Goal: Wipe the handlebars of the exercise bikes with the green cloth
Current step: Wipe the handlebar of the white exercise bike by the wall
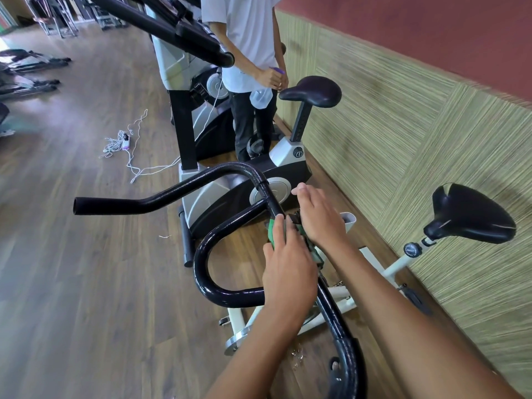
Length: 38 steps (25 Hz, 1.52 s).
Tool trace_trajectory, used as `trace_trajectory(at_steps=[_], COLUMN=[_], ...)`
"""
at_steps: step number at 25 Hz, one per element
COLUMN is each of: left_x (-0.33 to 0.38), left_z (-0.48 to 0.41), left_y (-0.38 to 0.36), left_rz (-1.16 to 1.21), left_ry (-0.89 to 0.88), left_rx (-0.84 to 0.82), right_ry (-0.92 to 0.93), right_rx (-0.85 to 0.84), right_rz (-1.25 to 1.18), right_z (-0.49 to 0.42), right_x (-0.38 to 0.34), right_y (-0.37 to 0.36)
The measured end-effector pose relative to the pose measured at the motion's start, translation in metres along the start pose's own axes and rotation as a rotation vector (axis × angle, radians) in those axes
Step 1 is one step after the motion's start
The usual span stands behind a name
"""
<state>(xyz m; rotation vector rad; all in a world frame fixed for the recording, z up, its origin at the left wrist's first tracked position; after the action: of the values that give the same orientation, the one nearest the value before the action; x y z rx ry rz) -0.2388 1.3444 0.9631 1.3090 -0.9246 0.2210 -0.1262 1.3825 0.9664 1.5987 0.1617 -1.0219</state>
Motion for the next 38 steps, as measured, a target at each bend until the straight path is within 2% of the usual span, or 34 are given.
trace_trajectory(at_steps=[5,9,13,15,16,19,21,25,28,30,35,37,38], left_x=[-0.005,-0.015,-0.029,-0.027,-0.024,-0.03,-0.034,-0.037,-0.037,-0.038,-0.033,-0.026,-0.026], left_z=[-0.01,-0.006,-0.032,-0.06,-0.075,-0.103,-0.11,-0.129,-0.122,-0.116,-0.114,-0.125,-0.136], left_y=[0.012,0.037,0.081,0.086,0.081,0.05,0.043,0.038,0.036,0.04,0.071,0.073,0.066], left_rz=[0.222,0.334,0.544,0.458,0.341,-0.256,-0.426,-0.193,-0.21,-0.191,0.073,0.038,-0.037], left_ry=[0.053,0.062,0.05,-0.024,-0.054,-0.022,-0.044,0.033,0.103,0.05,-0.096,-0.177,-0.176], left_rx=[0.115,0.3,0.469,0.41,0.327,0.058,0.002,-0.054,-0.019,0.054,0.37,0.386,0.313], right_ry=[-0.015,-0.02,-0.03,-0.03,-0.032,-0.031,-0.028,-0.023,-0.029,-0.03,-0.031,-0.029,-0.028], right_rx=[-0.022,-0.017,-0.012,-0.013,-0.015,-0.026,-0.032,-0.026,-0.018,-0.022,-0.015,-0.004,-0.005], right_rz=[0.03,0.024,0.045,0.053,0.053,0.05,0.054,0.058,0.078,0.082,0.064,0.06,0.056], right_z=[0.0,0.001,0.004,0.004,0.004,0.005,0.005,0.007,0.006,0.005,0.005,0.006,0.006], right_x=[0.001,-0.001,0.0,-0.001,-0.001,-0.002,-0.003,-0.004,-0.004,-0.005,-0.004,-0.004,-0.004], right_y=[-0.001,0.001,0.002,0.002,0.002,0.003,0.004,0.005,0.005,0.005,0.004,0.005,0.004])
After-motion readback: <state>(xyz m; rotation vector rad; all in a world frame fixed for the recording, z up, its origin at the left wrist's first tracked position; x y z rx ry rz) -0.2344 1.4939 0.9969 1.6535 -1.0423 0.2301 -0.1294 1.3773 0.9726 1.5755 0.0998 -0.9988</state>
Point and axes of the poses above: each hand's wrist, its own z-axis away from the middle knuckle, its own y-axis out of the back of the hand, x = y × z, the point moved 8 cm from there along -z, towards the middle knuckle, and after that the axes turned 9 degrees about z, right-handed, at the moved point
